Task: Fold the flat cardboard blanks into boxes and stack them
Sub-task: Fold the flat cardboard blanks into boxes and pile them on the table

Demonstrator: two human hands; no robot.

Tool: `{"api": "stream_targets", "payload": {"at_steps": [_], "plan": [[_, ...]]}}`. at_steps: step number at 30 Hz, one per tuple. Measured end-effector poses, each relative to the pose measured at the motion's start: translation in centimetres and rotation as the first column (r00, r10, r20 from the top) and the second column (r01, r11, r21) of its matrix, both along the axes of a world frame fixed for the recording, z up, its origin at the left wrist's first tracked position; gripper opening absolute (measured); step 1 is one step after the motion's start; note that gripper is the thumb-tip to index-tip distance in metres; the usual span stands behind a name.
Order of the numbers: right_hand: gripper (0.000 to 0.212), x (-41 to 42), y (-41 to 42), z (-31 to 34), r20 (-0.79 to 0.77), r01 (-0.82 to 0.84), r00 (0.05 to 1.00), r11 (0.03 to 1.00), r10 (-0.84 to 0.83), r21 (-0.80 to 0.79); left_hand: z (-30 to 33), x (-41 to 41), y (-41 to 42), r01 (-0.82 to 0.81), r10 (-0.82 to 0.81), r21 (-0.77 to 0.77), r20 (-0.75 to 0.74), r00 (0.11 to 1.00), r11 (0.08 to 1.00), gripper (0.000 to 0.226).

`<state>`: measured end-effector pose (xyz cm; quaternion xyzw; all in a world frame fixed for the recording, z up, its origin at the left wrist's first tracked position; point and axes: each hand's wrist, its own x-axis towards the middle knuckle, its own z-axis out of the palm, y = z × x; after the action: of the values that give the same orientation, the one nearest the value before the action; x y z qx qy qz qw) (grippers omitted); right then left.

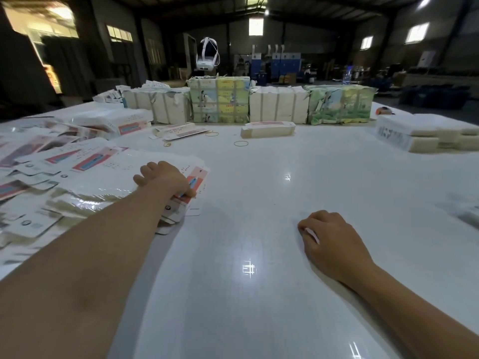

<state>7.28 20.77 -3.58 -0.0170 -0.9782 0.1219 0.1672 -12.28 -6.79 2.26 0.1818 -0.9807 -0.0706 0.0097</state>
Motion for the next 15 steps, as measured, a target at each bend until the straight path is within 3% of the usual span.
{"api": "stream_targets", "payload": {"at_steps": [3, 7, 11, 15], "plan": [[0.028, 0.1, -0.1, 0.0, -0.002, -0.002, 1.000, 1.000, 0.002, -0.004, -0.1, -0.2, 0.1, 0.012, -0.008, 0.077, -0.051, 0.999, 0.997, 0.098], [0.029, 0.1, -0.1, 0.0, 0.000, -0.002, 1.000, 1.000, 0.002, -0.010, 0.0, -0.2, 0.0, 0.083, -0.043, 0.272, -0.149, 0.988, 0.959, 0.067], [0.029, 0.0, -0.1, -0.1, 0.000, -0.008, 1.000, 1.000, 0.008, -0.016, 0.5, 0.2, -0.8, 0.126, -0.067, 0.287, -0.204, 0.977, 0.950, 0.054], [0.029, 0.1, -0.1, -0.1, -0.006, -0.017, 1.000, 1.000, 0.017, -0.020, 0.8, 0.1, -1.6, 0.285, -0.222, 0.253, -0.250, 0.942, 0.925, 0.044]]}}
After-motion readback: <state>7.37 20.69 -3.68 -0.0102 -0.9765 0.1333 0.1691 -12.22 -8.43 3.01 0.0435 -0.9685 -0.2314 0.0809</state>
